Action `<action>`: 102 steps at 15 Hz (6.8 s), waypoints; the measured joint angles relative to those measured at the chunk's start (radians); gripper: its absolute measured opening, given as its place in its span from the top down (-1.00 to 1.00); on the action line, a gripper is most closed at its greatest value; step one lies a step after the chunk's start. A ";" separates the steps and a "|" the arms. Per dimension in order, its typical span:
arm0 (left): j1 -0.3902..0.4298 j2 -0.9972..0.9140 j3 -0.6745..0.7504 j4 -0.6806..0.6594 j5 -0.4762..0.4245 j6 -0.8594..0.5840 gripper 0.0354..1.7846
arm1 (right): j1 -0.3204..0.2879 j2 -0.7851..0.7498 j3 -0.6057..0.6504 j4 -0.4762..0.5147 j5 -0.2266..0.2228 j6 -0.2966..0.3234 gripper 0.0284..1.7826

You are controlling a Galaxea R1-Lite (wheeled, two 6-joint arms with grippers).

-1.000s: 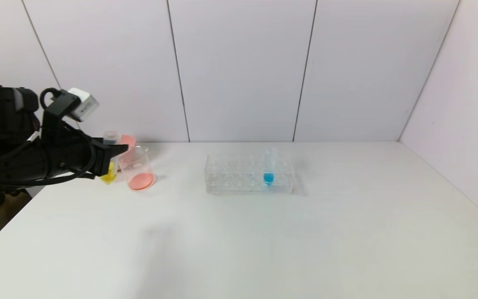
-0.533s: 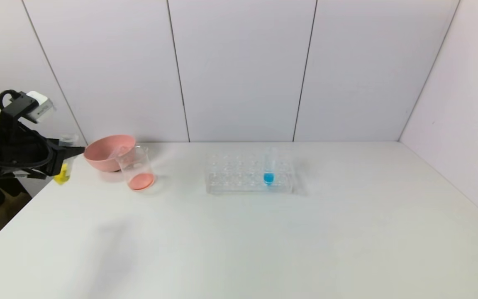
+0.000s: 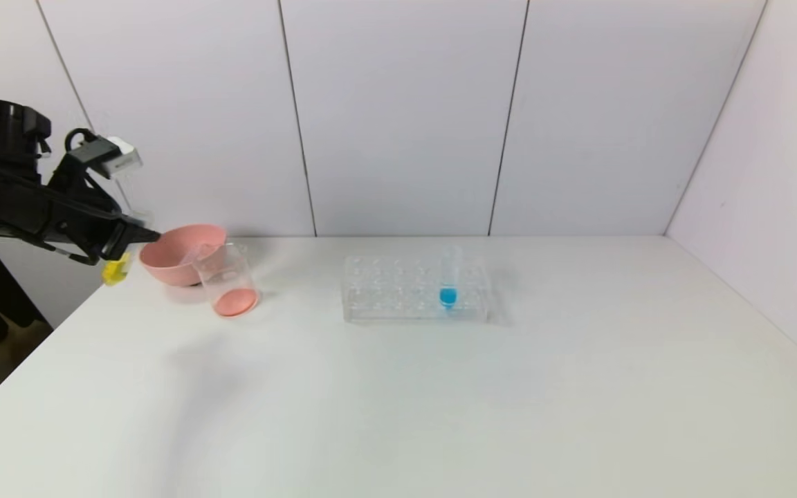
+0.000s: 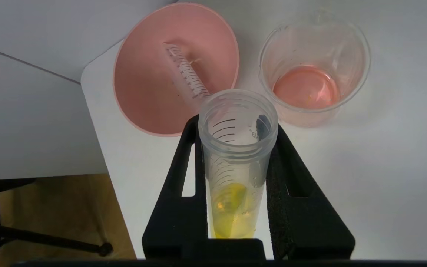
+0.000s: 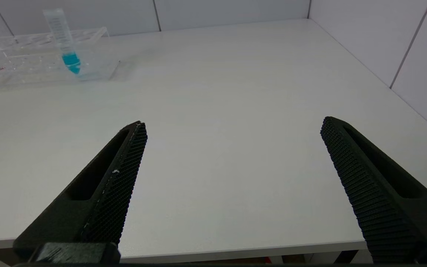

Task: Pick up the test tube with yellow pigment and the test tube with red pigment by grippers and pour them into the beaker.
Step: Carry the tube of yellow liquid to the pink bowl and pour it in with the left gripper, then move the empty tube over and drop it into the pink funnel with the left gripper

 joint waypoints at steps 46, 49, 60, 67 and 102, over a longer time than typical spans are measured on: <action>-0.319 0.312 -0.520 0.504 0.762 0.467 0.52 | 0.000 0.000 0.000 0.000 0.000 0.000 -0.92; -0.338 0.320 -0.520 0.502 0.840 0.478 0.52 | 0.000 0.000 0.000 0.000 0.000 0.000 -0.92; -0.370 0.329 -0.506 0.522 0.917 0.485 0.52 | 0.000 0.000 0.000 0.000 0.000 0.000 -0.92; -0.320 0.241 -0.497 0.507 0.658 0.303 0.52 | 0.000 0.000 0.000 0.000 0.000 0.000 -0.92; -0.141 0.350 0.255 -1.197 0.634 -0.661 0.43 | 0.000 0.000 0.000 0.000 0.000 0.000 -0.92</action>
